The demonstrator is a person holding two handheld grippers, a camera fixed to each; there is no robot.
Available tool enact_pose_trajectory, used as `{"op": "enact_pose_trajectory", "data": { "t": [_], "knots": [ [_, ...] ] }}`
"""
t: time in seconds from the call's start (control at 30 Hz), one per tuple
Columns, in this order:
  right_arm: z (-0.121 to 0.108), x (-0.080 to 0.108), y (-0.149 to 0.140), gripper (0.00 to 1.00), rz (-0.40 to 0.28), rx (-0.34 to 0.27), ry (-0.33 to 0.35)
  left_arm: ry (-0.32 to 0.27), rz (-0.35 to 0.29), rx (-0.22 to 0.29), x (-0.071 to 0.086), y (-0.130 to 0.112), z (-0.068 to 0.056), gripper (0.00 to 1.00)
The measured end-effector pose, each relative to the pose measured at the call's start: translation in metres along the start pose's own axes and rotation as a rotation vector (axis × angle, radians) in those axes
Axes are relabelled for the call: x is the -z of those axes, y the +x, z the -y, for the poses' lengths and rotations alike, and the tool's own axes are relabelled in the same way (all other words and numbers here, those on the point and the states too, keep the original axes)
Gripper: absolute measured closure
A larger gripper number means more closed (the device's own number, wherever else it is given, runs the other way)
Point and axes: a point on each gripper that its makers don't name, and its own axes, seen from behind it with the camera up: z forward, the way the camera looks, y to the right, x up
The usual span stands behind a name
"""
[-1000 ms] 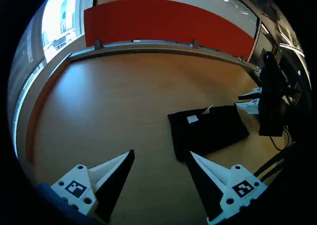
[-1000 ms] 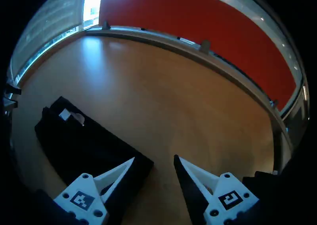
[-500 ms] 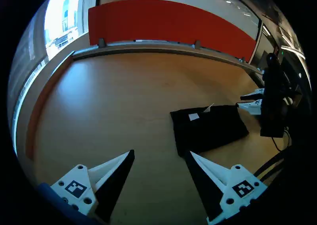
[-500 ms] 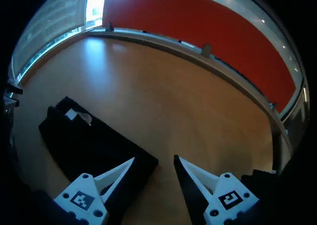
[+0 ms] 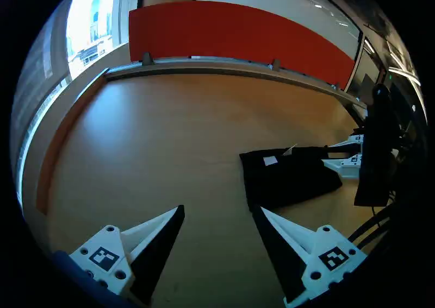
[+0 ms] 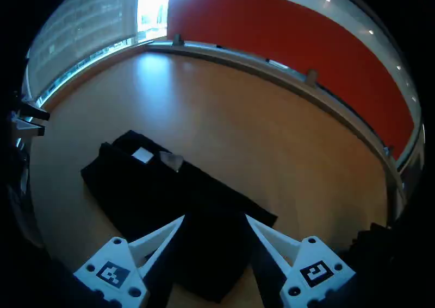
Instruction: Fold towel
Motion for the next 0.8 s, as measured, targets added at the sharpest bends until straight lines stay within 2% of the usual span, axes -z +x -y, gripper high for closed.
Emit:
{"op": "enact_pose_trajectory", "data": {
  "t": [0.53,0.8],
  "knots": [
    [0.088,-0.014,0.008,0.33,-0.004,0.037,0.159,0.021,-0.028,0.059,0.011,-0.004,0.013,0.07],
    [0.103,-0.020,0.003,0.33,0.015,0.060,0.184,0.030,-0.031,0.081,0.013,-0.007,0.020,0.07]
  ]
}}
